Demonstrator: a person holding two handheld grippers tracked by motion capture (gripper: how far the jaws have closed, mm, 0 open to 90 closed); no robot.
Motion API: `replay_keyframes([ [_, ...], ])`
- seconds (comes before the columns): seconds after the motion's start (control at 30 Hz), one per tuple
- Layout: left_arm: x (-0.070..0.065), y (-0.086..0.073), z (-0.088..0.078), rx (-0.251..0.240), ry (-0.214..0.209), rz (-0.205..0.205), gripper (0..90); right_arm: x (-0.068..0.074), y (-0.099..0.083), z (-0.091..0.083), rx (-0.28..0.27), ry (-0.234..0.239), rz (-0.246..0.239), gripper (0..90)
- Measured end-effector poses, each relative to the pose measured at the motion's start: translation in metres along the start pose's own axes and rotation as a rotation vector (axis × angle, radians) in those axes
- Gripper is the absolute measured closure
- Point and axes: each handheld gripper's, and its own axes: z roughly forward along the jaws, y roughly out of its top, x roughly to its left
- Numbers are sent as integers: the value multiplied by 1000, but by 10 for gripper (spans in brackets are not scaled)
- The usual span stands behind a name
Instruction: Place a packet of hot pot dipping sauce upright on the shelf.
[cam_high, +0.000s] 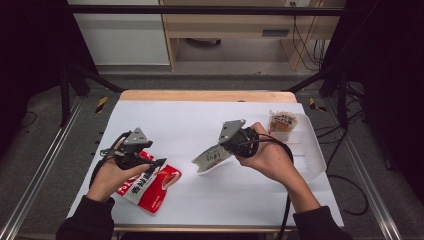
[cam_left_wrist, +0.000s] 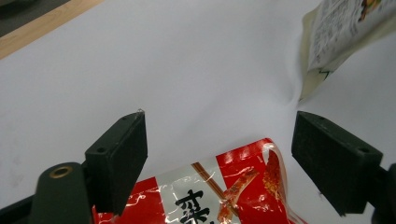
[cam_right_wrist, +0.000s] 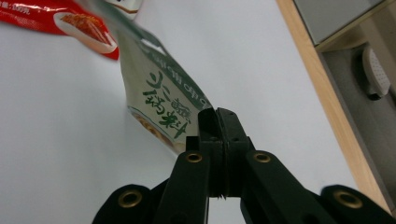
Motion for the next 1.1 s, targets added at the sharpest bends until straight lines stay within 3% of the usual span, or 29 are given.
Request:
replay_keyframes([
  [0.37,13,-13,1,32,28,-24,144,-21,-5,-38,-35,-79,37,900],
  [0.43,16,-17,2,41,32,-30,139,-29,-10,-51,-40,-112,59,900],
  [0.8,20,-23,-2,38,41,-43,135,-55,-32,-92,-81,-191,162,900],
  [1.1,23,-25,-5,34,53,-50,135,-66,-52,-112,-85,-230,230,900],
])
